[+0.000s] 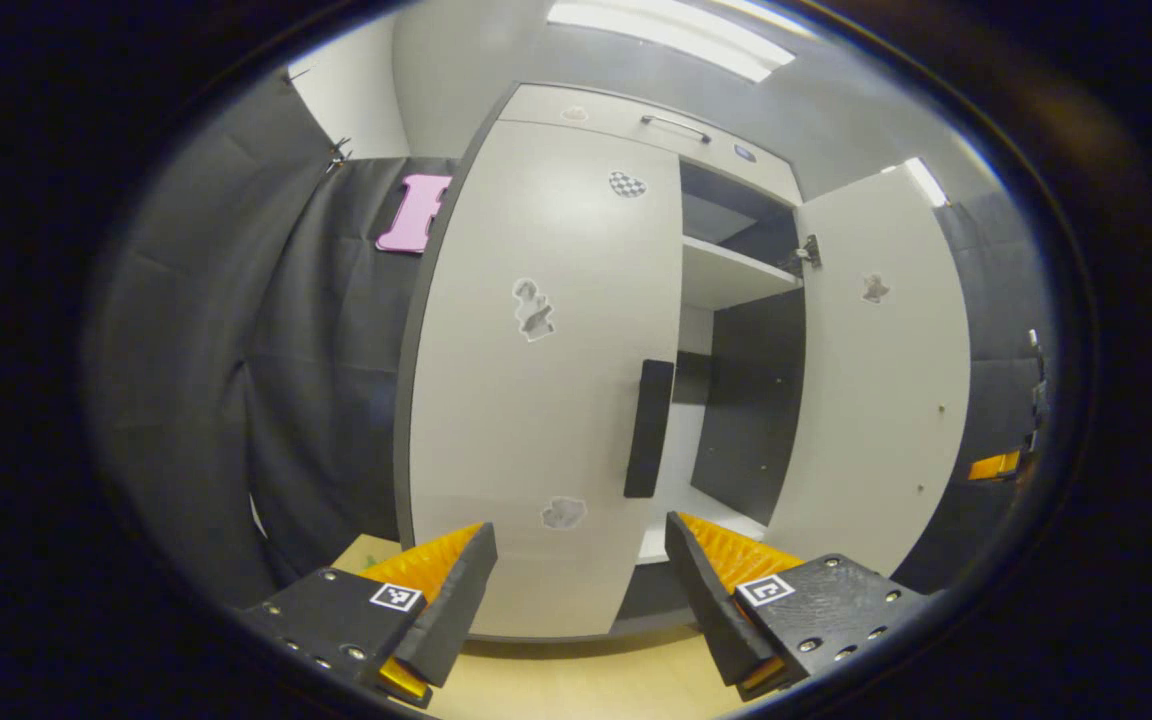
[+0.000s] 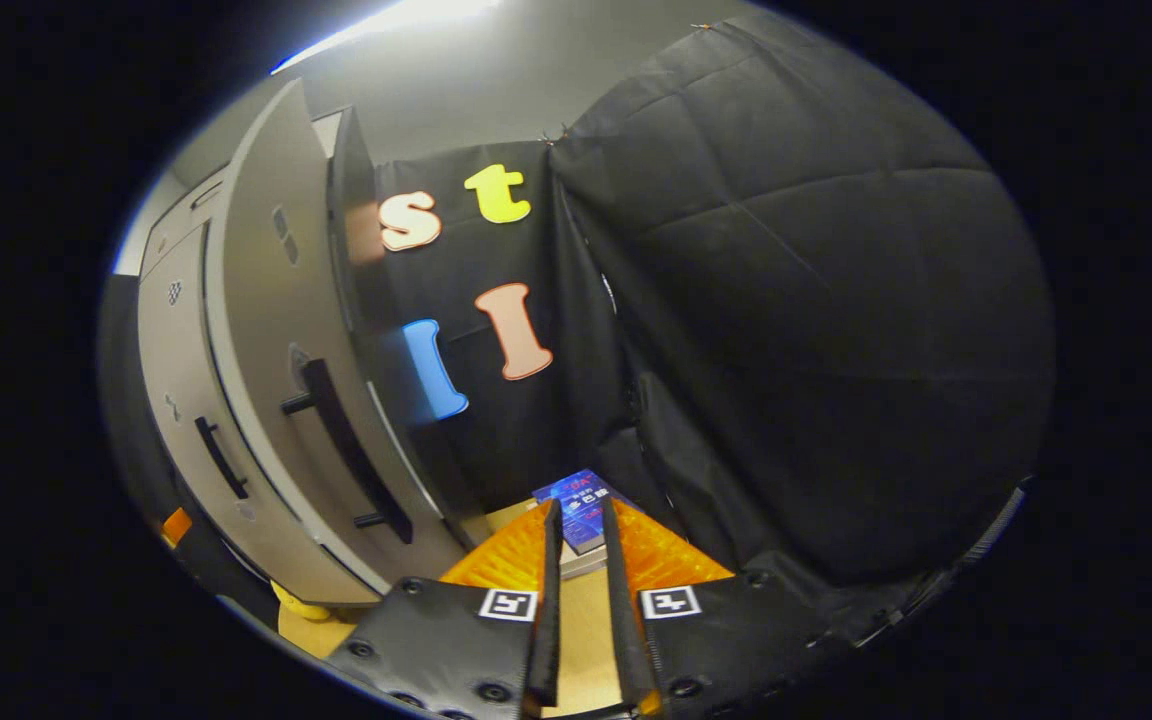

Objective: Open the right door of the double-door shoe cabinet with the right hand, and open the left door with the left hand.

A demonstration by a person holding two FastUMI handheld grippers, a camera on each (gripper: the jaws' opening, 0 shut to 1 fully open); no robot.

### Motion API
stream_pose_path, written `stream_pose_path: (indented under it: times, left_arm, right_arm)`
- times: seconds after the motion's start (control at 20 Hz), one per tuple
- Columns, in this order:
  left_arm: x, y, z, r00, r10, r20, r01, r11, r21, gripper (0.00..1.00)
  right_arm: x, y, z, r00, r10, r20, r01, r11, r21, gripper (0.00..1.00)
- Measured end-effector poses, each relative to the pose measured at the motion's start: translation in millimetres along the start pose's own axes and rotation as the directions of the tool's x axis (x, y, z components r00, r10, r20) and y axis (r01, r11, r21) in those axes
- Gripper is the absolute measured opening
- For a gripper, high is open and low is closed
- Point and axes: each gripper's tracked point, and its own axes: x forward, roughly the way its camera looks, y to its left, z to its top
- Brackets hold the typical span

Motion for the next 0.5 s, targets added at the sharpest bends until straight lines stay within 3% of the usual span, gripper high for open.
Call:
stream_pose_path:
  times: [0.05, 0.1, 0.2, 0.3, 0.35, 0.5]
  left_arm:
    - [9, -4, 5, 1.000, 0.003, 0.007, -0.003, 1.000, 0.007, 0.95]
    - [18, -8, 11, 1.000, 0.005, 0.014, -0.005, 1.000, 0.004, 1.00]
    - [35, -21, 19, 1.000, -0.003, 0.030, 0.004, 1.000, -0.021, 0.94]
    - [53, -36, 23, 1.000, -0.010, 0.030, 0.011, 0.999, -0.035, 0.98]
    - [64, -42, 24, 1.000, -0.001, 0.029, 0.002, 1.000, -0.029, 1.00]
    - [90, -55, 38, 0.998, 0.016, 0.055, -0.017, 1.000, 0.021, 0.97]
  right_arm:
    - [8, -4, 6, 1.000, -0.010, 0.008, 0.011, 1.000, -0.001, 0.48]
    - [15, -8, 6, 1.000, -0.026, 0.016, 0.026, 0.999, -0.021, 0.56]
    - [32, -21, 22, 0.994, -0.075, 0.076, 0.082, 0.992, -0.097, 1.00]
    - [47, -21, 32, 0.991, -0.074, 0.114, 0.090, 0.985, -0.146, 0.91]
    - [54, -19, 35, 0.991, -0.060, 0.119, 0.079, 0.984, -0.162, 0.98]
    - [79, -13, 40, 0.992, -0.025, 0.127, 0.051, 0.978, -0.202, 0.98]
